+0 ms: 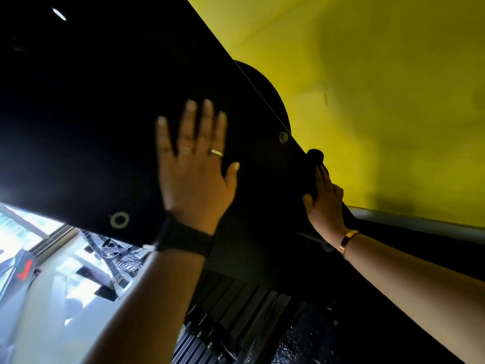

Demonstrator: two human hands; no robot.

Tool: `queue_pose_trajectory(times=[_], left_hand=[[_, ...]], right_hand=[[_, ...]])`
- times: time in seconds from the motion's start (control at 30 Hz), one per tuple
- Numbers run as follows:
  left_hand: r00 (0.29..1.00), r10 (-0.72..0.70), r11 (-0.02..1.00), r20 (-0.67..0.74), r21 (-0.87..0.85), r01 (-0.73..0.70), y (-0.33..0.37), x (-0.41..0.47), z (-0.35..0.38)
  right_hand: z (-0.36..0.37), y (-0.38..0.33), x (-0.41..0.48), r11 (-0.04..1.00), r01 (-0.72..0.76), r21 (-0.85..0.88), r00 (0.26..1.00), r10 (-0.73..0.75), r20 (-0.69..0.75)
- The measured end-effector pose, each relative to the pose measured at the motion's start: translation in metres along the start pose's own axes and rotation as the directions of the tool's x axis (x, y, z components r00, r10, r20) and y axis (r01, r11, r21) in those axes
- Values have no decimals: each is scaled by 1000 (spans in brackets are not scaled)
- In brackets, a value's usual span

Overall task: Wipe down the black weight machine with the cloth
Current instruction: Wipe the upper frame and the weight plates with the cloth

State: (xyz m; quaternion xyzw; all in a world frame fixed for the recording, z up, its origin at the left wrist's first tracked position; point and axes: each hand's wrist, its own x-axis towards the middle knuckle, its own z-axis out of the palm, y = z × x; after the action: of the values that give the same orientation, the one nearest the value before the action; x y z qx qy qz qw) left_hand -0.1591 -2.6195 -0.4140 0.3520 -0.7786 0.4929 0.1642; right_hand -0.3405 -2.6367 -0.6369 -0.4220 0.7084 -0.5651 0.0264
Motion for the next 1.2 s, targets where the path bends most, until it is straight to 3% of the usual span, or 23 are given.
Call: queue_pose_trajectory(times=[0.1, 0.23, 0.37, 0.6, 0.73, 0.83, 0.9, 1.03, 1.2], left_hand=[[999, 14, 994, 31, 110, -17, 30, -1, 23], [1000, -12, 991, -8, 133, 13, 54, -6, 40], [997, 6, 985, -75, 170, 7, 67, -10, 53], [993, -12, 984, -120, 174, 33, 72, -12, 63], [995, -12, 989, -101, 147, 27, 73, -12, 62], [996, -9, 997, -86, 72, 15, 70, -11, 61], [997, -1, 999, -76, 39, 4, 71, -12, 59], [997, 22, 1000, -70, 23, -20, 72, -14, 58], [997, 48, 999, -63, 1, -48, 73, -12, 56]], right_hand=[[-5, -27, 9, 995, -57, 80, 996, 63, -66], [-10, -63, 17, 988, 145, 51, 982, -138, -131], [-5, -45, 17, 987, 156, -45, 975, -161, -150], [10, 49, 15, 952, -218, 215, 972, 231, -33], [36, 83, -20, 803, -518, 295, 842, 540, 8], [57, 82, -58, 691, -548, 471, 756, 650, -73], [62, 78, -82, 614, -572, 544, 719, 694, -27], [71, 84, -109, 693, -652, 307, 743, 664, 80], [70, 71, -93, 591, -749, 300, 642, 759, 107]])
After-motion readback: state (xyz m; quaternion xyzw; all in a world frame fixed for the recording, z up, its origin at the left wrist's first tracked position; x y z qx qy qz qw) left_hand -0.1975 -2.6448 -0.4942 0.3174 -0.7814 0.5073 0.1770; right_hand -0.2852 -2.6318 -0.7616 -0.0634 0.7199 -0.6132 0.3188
